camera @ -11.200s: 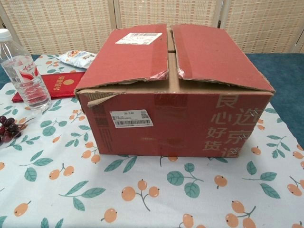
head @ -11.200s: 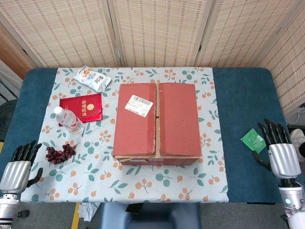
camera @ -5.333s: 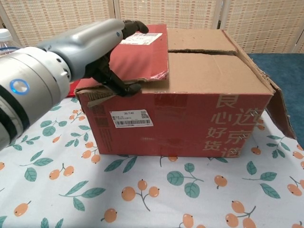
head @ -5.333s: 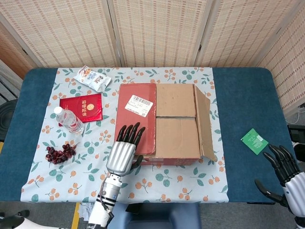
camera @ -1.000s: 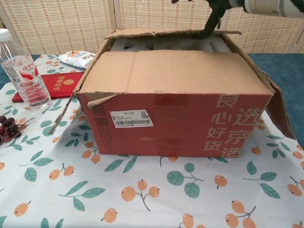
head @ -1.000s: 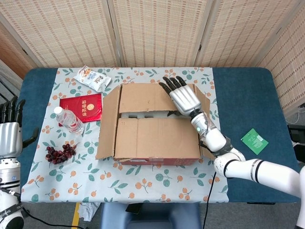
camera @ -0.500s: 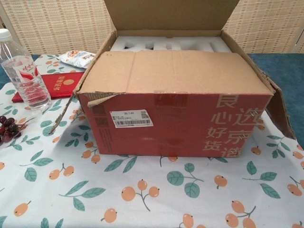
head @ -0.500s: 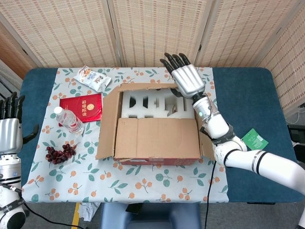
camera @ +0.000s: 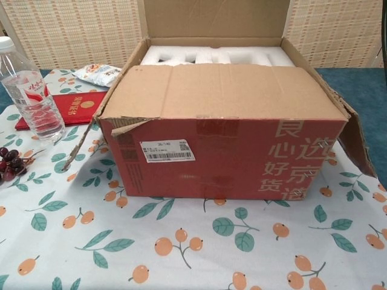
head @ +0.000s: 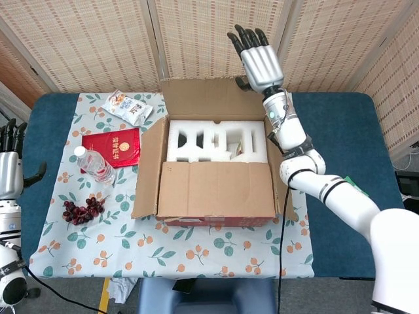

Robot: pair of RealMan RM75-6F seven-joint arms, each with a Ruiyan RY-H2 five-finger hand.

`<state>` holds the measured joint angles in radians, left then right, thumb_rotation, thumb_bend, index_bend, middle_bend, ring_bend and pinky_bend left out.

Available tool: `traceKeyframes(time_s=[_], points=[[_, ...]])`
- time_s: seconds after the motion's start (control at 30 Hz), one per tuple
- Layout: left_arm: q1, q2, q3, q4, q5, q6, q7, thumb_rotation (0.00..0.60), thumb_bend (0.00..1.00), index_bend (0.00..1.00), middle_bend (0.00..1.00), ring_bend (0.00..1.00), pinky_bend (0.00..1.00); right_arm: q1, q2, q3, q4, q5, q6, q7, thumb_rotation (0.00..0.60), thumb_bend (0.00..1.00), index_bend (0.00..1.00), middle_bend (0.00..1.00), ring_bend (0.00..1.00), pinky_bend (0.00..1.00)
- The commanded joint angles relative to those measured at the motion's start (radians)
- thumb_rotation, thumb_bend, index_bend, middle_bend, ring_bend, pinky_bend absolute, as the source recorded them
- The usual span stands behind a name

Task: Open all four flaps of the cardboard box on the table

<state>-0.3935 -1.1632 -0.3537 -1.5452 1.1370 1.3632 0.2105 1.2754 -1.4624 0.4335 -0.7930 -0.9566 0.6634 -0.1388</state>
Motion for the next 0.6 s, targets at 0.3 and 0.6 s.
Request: traceKeyframes(time_s=[0.3, 0.6], points=[[-0.001, 0.017, -0.004, 0.049, -0.029, -0.028, -0.054, 0.6, 0.38, 0.0, 0.0, 0.0, 0.0, 0.06, -0.137, -0.087, 0.299, -0.272, -0.147, 0.561, 0.6, 0.37, 0.0, 0.0, 0.0, 0.0], [0.017, 0.03, 0.015, -0.031, -0.014, 0.016, -0.014, 0.6, 0.38, 0.0, 0.0, 0.0, 0.0, -0.097, 0.2, -0.134, -0.229, -0.356, -0.12, 0.764, 0.6, 0.37, 0.0, 0.0, 0.0, 0.0]])
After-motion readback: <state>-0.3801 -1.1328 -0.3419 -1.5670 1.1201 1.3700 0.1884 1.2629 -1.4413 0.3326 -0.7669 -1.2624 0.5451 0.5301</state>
